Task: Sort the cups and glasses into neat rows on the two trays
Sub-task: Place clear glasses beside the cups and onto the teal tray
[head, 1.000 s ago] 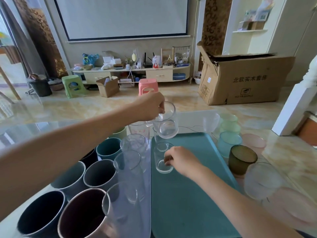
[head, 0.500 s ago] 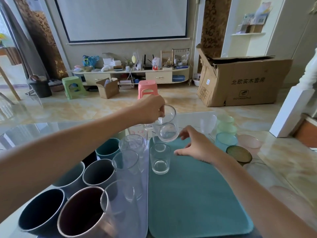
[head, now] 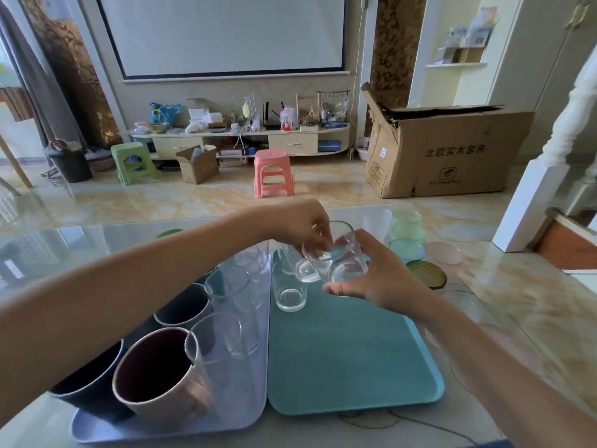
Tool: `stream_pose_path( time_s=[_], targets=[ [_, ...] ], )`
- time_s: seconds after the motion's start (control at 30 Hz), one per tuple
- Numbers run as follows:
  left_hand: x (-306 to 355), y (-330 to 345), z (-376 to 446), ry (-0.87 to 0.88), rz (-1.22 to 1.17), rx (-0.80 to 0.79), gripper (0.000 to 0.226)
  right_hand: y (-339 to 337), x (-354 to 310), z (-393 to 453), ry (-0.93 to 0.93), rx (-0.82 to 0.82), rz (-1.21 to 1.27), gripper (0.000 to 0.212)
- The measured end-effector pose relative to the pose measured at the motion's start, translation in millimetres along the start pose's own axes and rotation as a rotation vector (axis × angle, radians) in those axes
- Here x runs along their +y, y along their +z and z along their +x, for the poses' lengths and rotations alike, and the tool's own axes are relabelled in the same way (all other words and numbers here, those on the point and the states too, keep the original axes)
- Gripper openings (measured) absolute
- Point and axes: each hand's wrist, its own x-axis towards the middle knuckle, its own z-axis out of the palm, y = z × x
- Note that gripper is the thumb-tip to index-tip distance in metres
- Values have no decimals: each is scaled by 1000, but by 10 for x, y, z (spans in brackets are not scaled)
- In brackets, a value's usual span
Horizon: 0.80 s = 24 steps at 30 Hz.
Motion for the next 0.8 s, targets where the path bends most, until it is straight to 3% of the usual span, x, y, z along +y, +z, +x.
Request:
stream_pose_path(
  time_s=[0.23,0.57,0.8],
  targets=[
    [10,45,-66,-51,-236,-162,32,-66,284,-345,101,22,13,70],
    [-158,533,-76,-77,130,-450,35,17,425,-484,232,-97,56,70],
    [-248,717,-16,3,334,-514,39,250,379,-495,199,-216,16,66]
  ],
)
